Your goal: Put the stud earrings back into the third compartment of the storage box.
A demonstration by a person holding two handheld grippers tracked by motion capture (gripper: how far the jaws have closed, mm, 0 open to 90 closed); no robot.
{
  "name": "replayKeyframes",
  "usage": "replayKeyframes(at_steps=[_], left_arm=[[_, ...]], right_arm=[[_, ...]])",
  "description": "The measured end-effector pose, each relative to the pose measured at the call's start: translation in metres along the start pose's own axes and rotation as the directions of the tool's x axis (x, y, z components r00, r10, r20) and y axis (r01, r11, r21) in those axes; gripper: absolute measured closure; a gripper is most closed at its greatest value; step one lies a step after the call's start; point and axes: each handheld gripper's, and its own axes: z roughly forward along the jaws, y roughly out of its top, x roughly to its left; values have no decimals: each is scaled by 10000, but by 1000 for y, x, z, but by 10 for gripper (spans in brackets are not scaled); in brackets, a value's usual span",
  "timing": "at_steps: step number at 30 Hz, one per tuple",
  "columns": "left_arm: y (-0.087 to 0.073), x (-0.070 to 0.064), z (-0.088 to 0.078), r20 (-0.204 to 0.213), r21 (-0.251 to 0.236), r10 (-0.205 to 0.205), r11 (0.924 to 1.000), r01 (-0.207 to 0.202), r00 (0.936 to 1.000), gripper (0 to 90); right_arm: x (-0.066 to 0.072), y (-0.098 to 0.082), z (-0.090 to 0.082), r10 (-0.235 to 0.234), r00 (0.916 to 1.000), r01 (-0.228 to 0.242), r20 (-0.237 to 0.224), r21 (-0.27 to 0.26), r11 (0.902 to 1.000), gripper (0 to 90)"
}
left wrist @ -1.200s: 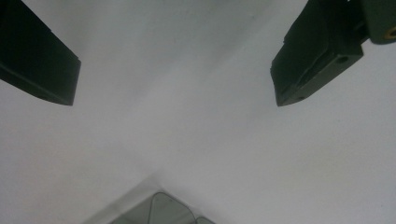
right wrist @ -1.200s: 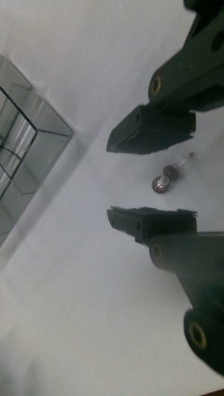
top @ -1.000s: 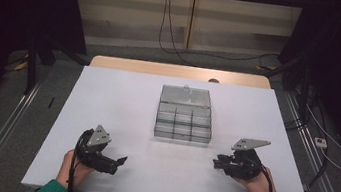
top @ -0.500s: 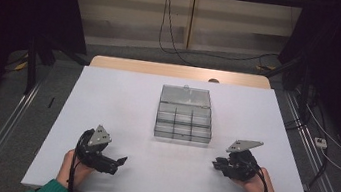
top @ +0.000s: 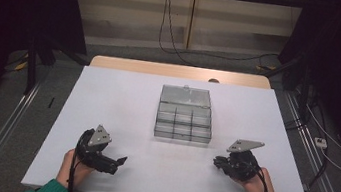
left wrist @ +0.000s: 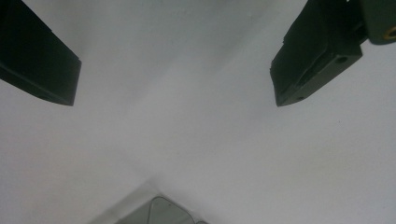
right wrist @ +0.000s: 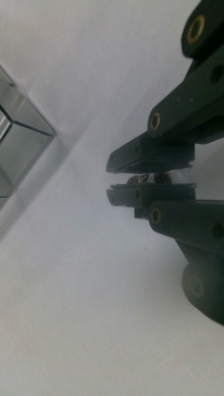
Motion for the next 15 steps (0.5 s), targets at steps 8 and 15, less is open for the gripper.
replayKeyframes(at_steps=[8, 15], left_arm=[[0, 0, 0, -107, 107, 52, 9999, -51, 9999, 14], [0, 0, 1, -164, 121, 76, 9999, -74, 9998, 16]], right_arm=[[1, 1, -3, -20, 9999, 24, 170, -243, 9997, 828], [3, 2, -5, 13, 9993, 5, 371, -494, 9988, 829]])
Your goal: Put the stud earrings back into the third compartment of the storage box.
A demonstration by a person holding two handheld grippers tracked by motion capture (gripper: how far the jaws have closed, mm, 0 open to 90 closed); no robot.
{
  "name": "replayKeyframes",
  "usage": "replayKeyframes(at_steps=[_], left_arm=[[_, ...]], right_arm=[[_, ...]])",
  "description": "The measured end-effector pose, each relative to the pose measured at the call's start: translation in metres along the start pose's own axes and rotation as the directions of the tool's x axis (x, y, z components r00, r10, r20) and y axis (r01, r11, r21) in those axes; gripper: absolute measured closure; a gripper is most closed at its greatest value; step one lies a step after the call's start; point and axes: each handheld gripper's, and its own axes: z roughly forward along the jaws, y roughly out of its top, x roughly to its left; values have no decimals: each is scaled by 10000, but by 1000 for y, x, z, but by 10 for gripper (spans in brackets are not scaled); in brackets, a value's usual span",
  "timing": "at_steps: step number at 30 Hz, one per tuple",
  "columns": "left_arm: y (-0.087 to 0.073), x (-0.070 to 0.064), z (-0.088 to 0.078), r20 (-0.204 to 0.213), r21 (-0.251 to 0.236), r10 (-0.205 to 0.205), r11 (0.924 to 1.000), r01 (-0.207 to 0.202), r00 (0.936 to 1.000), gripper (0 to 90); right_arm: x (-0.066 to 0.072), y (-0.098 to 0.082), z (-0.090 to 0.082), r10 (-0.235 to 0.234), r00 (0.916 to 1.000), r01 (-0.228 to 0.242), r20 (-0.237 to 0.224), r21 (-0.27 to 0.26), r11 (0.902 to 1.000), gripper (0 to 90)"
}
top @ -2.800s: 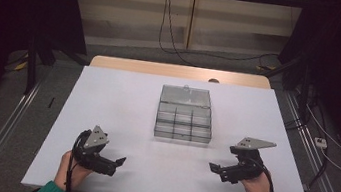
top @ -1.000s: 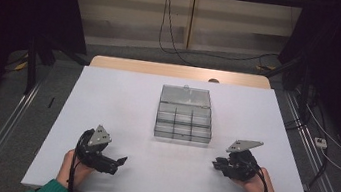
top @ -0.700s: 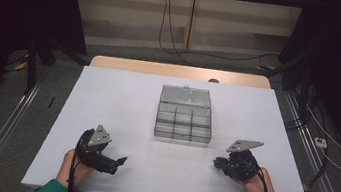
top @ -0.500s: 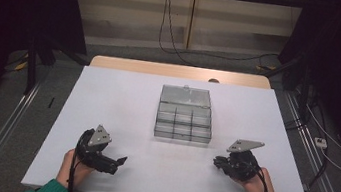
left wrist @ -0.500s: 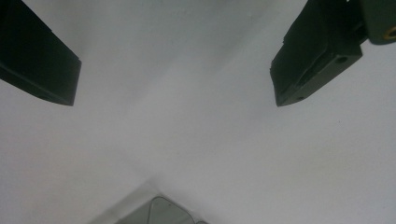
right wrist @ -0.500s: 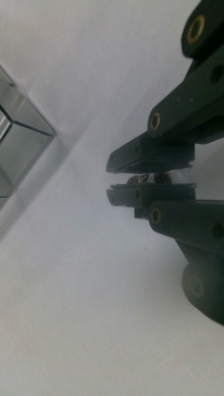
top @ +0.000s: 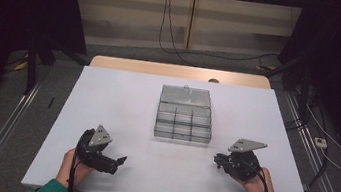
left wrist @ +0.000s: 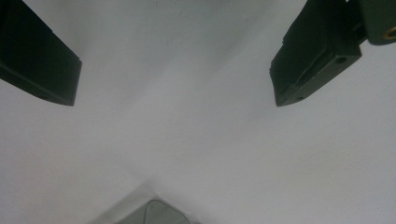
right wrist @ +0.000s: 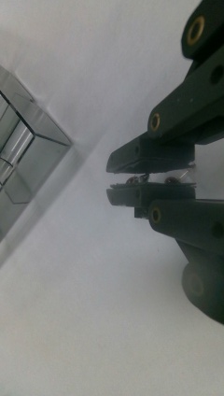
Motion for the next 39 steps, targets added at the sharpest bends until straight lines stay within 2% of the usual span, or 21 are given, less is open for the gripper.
replayKeyframes(at_steps=[39], left_arm=[[0, 0, -1, -133, -141, -24, 9999, 22, 9999, 18]], right_arm=[[6, 9, -5, -270, 9969, 333, 742, -851, 9958, 834]])
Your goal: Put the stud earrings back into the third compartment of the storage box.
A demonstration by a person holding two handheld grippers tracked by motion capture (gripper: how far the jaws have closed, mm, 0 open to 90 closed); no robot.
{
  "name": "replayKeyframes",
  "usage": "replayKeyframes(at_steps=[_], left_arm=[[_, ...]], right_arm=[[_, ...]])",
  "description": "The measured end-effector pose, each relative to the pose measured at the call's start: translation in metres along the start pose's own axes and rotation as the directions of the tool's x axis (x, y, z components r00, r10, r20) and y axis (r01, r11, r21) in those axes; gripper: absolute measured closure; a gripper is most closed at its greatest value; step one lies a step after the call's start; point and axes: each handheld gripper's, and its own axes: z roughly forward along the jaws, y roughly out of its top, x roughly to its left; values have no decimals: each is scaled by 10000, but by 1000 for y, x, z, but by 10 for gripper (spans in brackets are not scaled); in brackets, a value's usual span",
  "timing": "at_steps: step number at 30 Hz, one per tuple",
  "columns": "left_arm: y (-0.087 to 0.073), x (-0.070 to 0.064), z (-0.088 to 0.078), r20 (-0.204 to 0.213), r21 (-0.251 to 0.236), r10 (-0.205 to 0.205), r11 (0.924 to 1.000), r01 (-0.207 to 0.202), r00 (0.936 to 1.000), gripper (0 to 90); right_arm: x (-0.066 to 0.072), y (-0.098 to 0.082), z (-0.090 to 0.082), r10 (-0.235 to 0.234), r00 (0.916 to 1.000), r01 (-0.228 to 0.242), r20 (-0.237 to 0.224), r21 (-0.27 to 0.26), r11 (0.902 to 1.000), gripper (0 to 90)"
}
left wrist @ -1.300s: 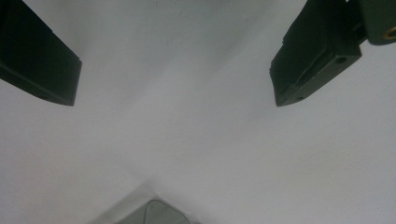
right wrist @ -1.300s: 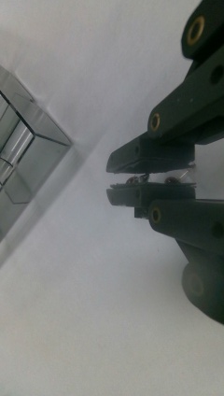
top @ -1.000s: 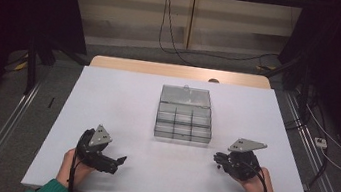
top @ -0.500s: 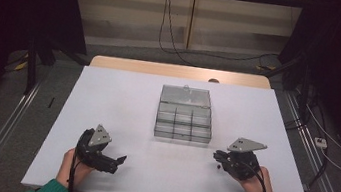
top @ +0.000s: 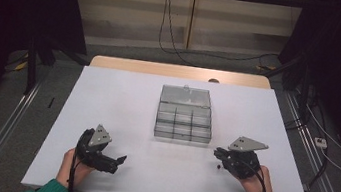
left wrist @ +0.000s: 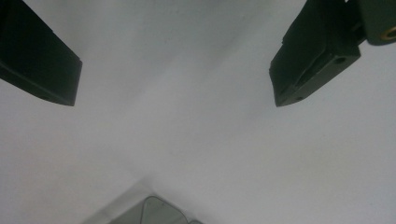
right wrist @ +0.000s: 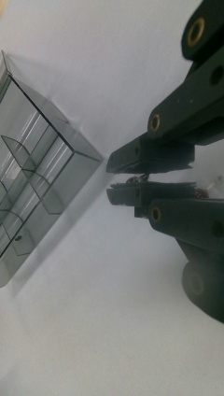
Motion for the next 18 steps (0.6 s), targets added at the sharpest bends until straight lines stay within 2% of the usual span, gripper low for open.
replayKeyframes(at_steps=[6, 18], left_arm=[[0, 0, 0, 4, 11, 28, 10000, -28, 10000, 18], [1, 0, -1, -61, -71, 5, 10000, -6, 10000, 19]], right_arm=[[1, 4, -2, -97, 9998, 104, 178, -382, 9992, 835], [-2, 9, -2, -83, 9992, 108, 381, -673, 9977, 835]])
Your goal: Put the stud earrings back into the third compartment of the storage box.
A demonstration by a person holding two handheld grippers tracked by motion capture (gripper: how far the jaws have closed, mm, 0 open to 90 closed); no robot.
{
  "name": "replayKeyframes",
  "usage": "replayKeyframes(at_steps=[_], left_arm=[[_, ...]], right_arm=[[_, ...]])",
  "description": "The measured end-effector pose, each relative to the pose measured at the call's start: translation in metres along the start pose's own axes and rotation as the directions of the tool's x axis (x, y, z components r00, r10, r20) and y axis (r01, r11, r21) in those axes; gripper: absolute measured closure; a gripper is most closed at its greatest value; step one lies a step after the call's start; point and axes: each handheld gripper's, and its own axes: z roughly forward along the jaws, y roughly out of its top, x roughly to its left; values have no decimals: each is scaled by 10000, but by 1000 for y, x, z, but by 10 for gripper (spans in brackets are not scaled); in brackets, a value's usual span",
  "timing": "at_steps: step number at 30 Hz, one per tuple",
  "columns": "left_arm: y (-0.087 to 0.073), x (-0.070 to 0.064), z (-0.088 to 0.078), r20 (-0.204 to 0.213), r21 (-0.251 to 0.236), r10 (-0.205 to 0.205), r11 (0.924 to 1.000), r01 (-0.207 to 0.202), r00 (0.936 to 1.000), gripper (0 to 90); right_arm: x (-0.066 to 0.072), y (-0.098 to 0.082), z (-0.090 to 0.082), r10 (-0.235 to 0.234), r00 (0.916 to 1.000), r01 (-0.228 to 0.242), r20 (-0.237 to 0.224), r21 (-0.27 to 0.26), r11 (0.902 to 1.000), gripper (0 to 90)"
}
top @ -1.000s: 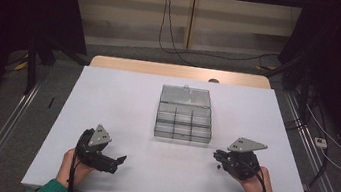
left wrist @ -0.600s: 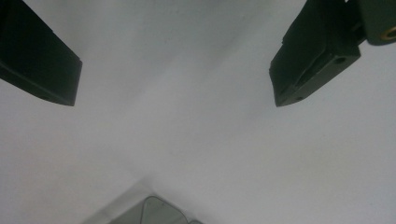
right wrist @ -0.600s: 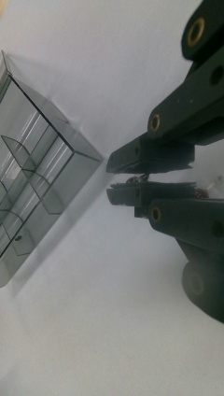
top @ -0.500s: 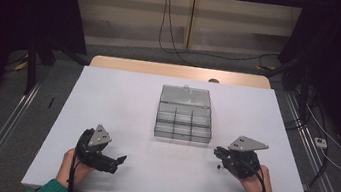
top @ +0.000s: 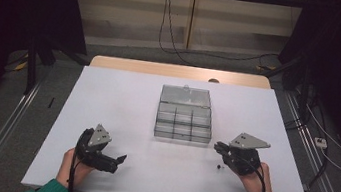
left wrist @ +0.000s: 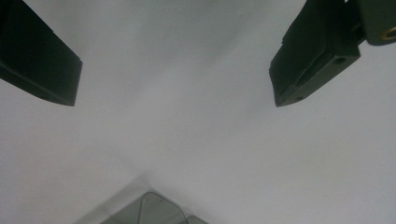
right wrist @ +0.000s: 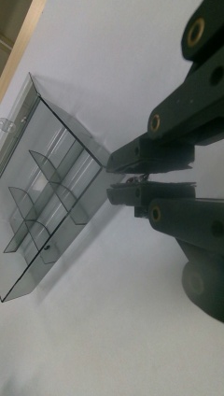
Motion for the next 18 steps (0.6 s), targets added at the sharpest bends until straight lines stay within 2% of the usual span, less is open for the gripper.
replayKeyframes(at_steps=[18], left_arm=[[0, -1, 1, 66, 40, 74, 10000, -74, 10000, 19]], right_arm=[[0, 8, 7, -84, 9998, 88, 177, -231, 9997, 835]])
